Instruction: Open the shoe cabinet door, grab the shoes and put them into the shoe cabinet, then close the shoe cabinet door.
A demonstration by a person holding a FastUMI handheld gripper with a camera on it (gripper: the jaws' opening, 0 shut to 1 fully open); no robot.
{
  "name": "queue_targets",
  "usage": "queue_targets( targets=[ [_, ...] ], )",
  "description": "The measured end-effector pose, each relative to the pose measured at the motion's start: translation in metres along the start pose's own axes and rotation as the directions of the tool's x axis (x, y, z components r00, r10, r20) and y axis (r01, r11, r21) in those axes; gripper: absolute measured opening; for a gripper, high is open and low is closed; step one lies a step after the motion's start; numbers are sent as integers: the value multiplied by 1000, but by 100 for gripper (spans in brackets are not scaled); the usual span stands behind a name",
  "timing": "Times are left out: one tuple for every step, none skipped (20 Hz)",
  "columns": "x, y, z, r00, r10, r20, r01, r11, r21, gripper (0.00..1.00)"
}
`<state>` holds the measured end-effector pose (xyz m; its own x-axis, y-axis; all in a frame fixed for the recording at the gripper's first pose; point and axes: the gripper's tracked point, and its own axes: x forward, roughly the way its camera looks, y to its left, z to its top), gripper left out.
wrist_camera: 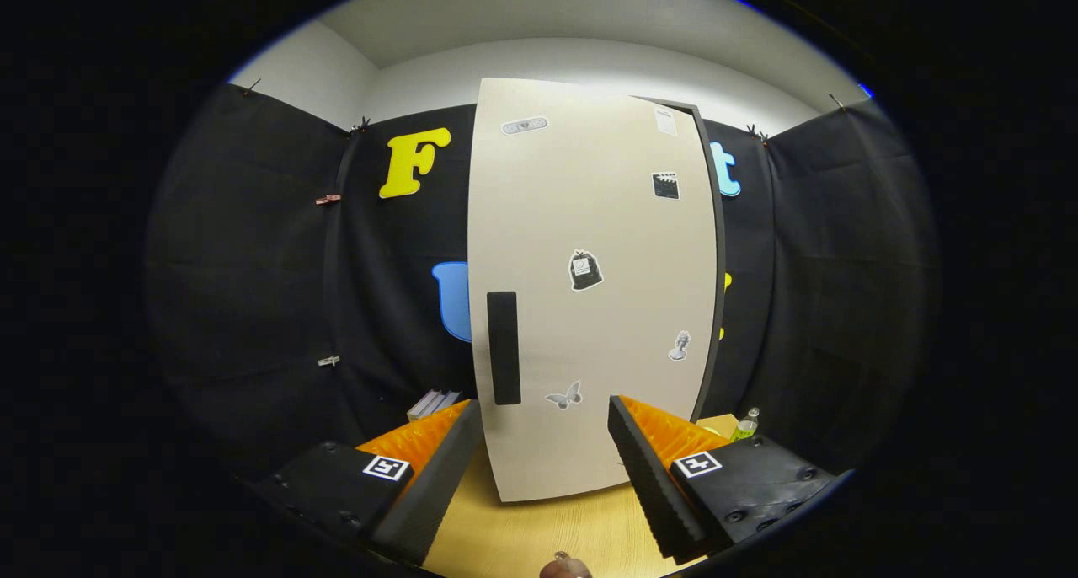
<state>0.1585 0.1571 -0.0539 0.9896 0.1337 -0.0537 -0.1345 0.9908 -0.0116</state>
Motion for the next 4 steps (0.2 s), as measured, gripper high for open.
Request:
queue_targets(
  targets=[
    [0, -1, 1, 1000, -1, 0, 1, 1000, 2, 98],
    [1, -1, 2, 1000, -2, -1, 2, 1000, 3, 98],
    [1, -1, 3, 1000, -2, 0, 2, 1000, 4, 98],
    [1, -1, 4, 1000, -2, 1, 2, 1000, 3, 98]
  ],
)
